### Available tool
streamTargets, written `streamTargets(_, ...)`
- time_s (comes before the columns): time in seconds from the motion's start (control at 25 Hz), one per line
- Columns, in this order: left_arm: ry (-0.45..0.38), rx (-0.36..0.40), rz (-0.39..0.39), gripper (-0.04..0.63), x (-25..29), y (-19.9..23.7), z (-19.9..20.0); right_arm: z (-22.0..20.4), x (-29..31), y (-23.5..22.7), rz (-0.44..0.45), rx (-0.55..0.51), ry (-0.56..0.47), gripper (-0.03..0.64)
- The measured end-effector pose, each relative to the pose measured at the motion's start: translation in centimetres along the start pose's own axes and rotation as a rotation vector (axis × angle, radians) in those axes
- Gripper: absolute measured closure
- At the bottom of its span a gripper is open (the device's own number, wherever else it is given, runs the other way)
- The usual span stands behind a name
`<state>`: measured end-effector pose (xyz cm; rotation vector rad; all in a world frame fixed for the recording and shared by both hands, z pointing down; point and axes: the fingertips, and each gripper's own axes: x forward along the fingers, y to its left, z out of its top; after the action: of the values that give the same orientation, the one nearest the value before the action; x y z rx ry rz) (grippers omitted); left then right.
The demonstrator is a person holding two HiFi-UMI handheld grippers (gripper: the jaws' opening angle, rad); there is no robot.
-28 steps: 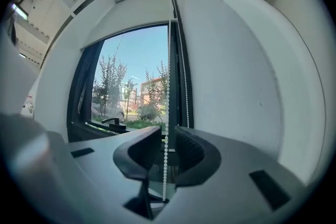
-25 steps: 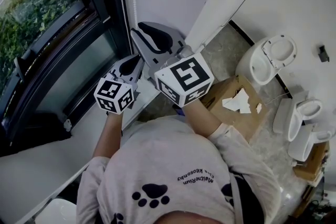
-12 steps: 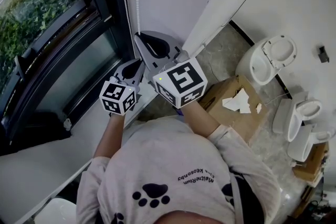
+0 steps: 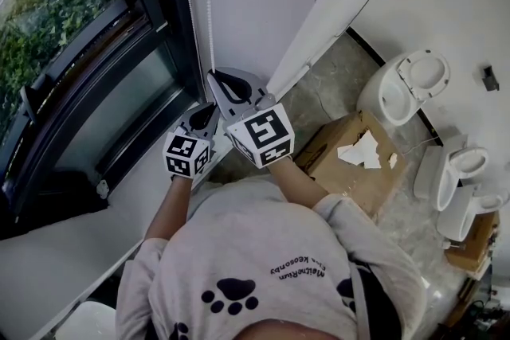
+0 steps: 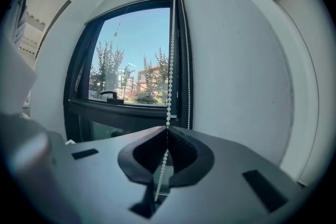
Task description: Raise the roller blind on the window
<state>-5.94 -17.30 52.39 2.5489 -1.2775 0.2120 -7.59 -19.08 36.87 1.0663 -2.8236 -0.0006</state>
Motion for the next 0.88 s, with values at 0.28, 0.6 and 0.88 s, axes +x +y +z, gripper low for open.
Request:
streamTargets(0.28, 0.047, 0.004, 0.016, 0.586, 0.0, 0.3, -3.0, -3.0, 0.2, 0.2, 0.004, 0.033, 0.044, 0.607)
streamTargets(0.6, 0.056, 0.006, 0.033, 0.584, -0.3, 0.6, -3.8, -3.7, 0.3, 0.9, 0.005, 0.023, 0.046, 0.607)
streamTargets(0.88, -0.015, -0.022, 0.014, 0.479, -1.1, 0.5, -1.7, -3.7, 0.0, 0.6, -0.001, 0.045, 0.038, 0.607)
